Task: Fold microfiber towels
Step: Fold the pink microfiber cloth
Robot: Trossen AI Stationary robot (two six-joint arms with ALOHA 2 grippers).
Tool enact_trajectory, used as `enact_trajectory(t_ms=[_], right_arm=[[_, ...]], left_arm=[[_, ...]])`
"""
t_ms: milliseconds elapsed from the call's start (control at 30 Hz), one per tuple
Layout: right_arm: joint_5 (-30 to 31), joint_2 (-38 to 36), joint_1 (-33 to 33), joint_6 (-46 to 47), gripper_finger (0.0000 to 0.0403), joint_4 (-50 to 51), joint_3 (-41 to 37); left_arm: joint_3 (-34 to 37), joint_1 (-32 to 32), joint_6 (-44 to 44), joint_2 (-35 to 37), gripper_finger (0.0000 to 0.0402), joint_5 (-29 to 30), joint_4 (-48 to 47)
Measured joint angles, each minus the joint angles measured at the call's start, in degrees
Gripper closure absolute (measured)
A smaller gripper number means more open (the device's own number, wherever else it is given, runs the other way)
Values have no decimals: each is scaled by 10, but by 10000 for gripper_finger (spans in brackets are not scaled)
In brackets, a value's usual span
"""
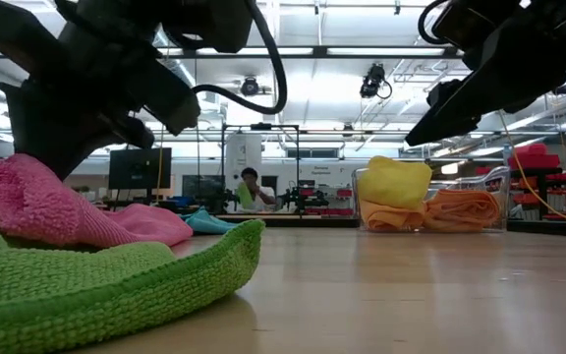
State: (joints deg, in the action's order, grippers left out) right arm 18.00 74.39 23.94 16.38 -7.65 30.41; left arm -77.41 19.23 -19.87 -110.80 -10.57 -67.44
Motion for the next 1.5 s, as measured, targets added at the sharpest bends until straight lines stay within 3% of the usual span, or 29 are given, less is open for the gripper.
enact_trajectory(t_ms=[133,267,500,700,833,1000,1233,1500], right_arm=[[1,0,0,11,91,-1,0],[1,3,7,34,91,15,0],[16,9,11,23,91,10,0],[55,9,19,28,91,9,-3],[73,9,26,38,91,12,-12],[83,9,29,70,91,11,-25],[146,9,52,106,91,8,-56],[152,9,87,47,91,-73,-78]], left_arm=[[-18,-12,-5,0,394,1,-18],[-78,-21,0,1,394,18,-60],[-234,-32,84,3,396,125,-88],[-331,-41,163,3,386,253,-34],[-356,-53,217,3,395,292,32],[-359,-71,255,3,391,296,75],[-385,-75,305,7,396,294,81],[-446,-76,329,11,383,294,112]])
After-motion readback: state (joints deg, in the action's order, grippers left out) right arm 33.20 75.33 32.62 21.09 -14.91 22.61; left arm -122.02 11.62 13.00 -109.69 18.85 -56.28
